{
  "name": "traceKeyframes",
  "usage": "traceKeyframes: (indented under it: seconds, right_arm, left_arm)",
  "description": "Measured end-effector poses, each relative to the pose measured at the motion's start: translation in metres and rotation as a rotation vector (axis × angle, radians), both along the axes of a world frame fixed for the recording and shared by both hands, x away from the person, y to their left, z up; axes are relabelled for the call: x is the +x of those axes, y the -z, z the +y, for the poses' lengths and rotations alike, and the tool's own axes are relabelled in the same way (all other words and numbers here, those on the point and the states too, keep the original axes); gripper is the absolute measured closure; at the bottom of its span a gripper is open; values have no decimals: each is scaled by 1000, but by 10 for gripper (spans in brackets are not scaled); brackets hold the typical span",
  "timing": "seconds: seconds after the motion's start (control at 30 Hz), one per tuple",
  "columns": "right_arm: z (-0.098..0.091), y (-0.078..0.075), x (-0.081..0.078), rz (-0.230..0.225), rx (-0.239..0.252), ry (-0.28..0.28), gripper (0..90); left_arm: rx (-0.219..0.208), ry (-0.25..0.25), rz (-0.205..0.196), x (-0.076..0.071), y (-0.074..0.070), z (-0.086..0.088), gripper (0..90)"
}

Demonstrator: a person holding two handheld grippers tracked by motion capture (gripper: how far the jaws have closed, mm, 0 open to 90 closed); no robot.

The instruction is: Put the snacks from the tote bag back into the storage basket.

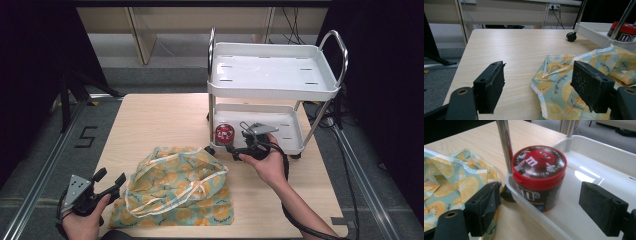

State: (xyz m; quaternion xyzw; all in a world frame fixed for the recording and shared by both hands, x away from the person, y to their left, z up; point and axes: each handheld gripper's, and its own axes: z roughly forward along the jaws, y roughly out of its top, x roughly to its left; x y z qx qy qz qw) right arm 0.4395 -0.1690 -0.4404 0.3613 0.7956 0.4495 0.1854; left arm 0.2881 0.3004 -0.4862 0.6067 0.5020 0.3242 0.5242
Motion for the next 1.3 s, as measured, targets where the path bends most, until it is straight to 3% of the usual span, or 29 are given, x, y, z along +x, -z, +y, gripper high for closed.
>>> traceKeyframes:
  seconds: [0.07,0.1,0.17,0.33,0.6,0.63,0.77,0.8,0.93,1.0,1.07,1.1,1.13,1.2,1.3]
  right_arm:
    - [-4,0,-2,-26,-10,-14,181]
    - [-6,-1,-6,-11,5,-19,181]
    - [-8,0,-7,-27,10,-24,183]
    - [-16,2,-18,1,10,-16,189]
    - [-32,11,-34,-7,34,-8,187]
    - [-33,12,-38,20,39,7,187]
    - [-42,16,-45,7,40,5,186]
    - [-45,17,-45,-4,19,0,187]
    - [-56,22,-52,19,27,15,186]
    - [-60,25,-55,38,54,25,186]
    - [-67,28,-55,9,34,31,185]
    - [-68,28,-58,39,54,42,185]
    - [-72,31,-56,6,44,29,185]
    - [-76,33,-60,26,48,39,183]
    - [-84,36,-65,3,64,48,182]
  left_arm:
    - [-4,6,-9,1,1,-1,257]
    - [-3,6,-9,1,1,-1,257]
    - [-4,6,-7,1,1,-1,257]
    - [0,5,0,0,0,-2,257]
    - [2,19,-2,0,1,-6,257]
    - [4,17,1,0,1,-6,257]
    - [8,18,5,-1,1,-7,257]
    - [10,19,7,-1,1,-7,257]
    - [9,27,7,0,3,-9,256]
    - [13,31,10,1,3,-10,257]
    - [19,25,21,0,4,-11,257]
    - [17,30,19,1,4,-11,257]
    - [23,32,22,0,4,-11,257]
    - [19,29,27,1,5,-12,257]
    - [19,42,31,1,6,-13,256]
